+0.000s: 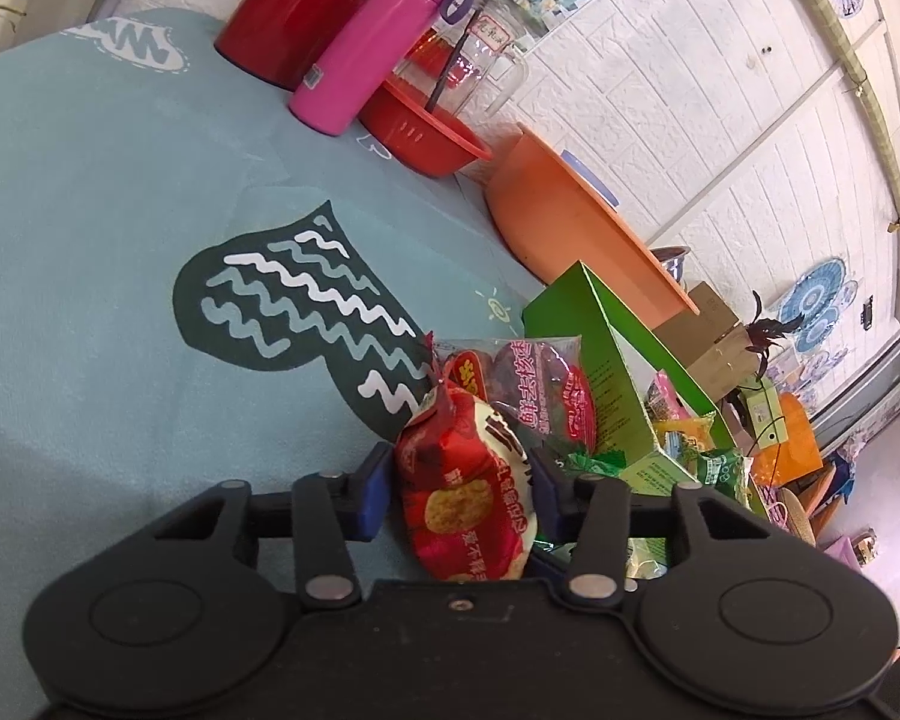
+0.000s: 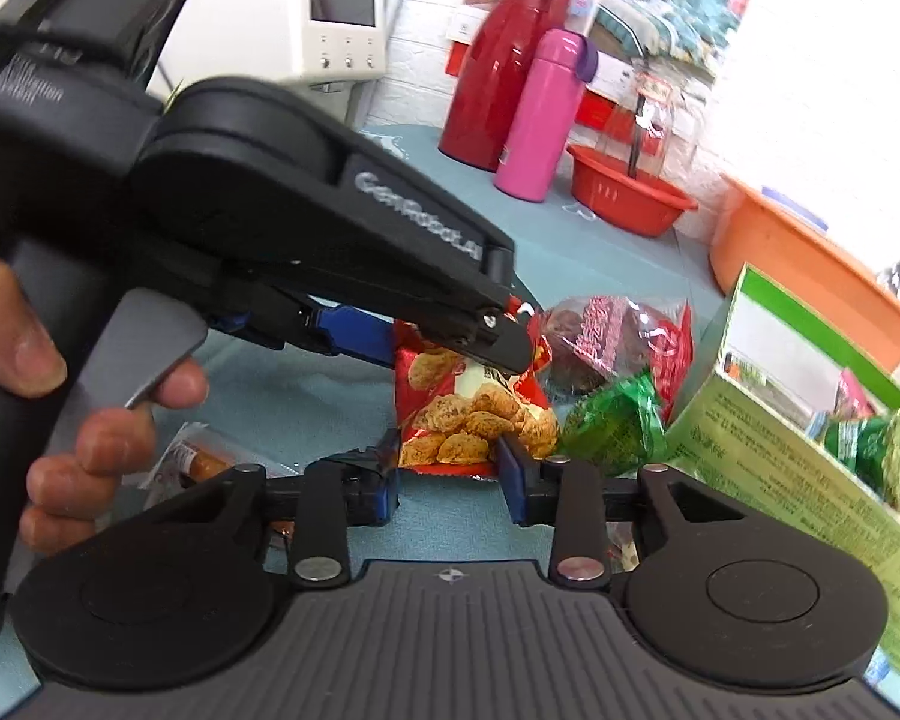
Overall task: Organize snacks
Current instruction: 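Lift the red chicken-chip bag into the green box and release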
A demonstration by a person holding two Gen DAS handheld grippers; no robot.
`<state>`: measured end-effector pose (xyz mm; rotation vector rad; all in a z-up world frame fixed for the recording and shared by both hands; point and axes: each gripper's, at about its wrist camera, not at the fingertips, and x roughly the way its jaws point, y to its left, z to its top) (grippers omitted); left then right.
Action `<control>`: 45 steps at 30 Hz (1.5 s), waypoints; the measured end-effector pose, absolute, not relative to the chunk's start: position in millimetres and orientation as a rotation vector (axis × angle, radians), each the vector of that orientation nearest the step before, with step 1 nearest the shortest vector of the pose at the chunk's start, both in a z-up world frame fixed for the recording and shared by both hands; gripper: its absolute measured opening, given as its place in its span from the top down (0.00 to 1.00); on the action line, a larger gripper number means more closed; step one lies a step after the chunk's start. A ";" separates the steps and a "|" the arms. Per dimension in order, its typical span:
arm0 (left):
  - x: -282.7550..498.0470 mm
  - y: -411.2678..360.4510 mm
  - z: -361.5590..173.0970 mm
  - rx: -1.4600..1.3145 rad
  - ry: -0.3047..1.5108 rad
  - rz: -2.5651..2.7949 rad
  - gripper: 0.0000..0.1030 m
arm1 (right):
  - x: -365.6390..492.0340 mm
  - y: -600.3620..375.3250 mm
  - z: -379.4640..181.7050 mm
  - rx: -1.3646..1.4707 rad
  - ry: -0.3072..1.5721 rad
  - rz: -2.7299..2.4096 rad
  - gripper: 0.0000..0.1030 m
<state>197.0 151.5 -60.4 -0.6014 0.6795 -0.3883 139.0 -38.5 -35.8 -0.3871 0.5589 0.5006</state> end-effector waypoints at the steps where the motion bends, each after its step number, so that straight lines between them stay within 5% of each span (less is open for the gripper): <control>1: 194.9 151.5 -58.5 -0.593 0.670 -0.384 0.05 | 136.7 -37.3 -35.2 -0.394 0.547 0.505 0.46; 6: 179.2 162.9 -39.9 -0.615 0.587 -0.375 0.05 | 127.9 -39.3 -23.6 -0.373 0.473 0.548 0.62; 18: 164.2 118.3 35.4 -0.536 0.392 -0.456 0.05 | 112.3 -91.4 26.6 -0.374 0.231 0.543 0.64; 27: 215.3 48.4 42.1 -0.495 0.403 -0.555 0.05 | 151.2 -150.8 31.7 -0.345 0.234 0.456 0.66; 30: 230.5 31.2 40.9 -0.502 0.440 -0.595 0.16 | 171.4 -169.5 30.1 -0.308 0.271 0.441 0.76; 31: 234.9 24.4 42.0 -0.494 0.450 -0.598 0.15 | 179.2 -175.1 30.0 -0.290 0.289 0.438 0.90; 39: 257.6 -4.2 26.1 -0.439 0.519 -0.550 0.13 | 214.0 -200.6 15.0 -0.245 0.370 0.408 0.90; 41: 259.6 0.2 22.0 -0.440 0.534 -0.517 0.04 | 212.9 -209.4 11.1 -0.219 0.375 0.401 0.89; 45: 256.3 8.3 19.6 -0.468 0.528 -0.463 0.00 | 201.0 -211.2 4.3 -0.191 0.378 0.405 0.63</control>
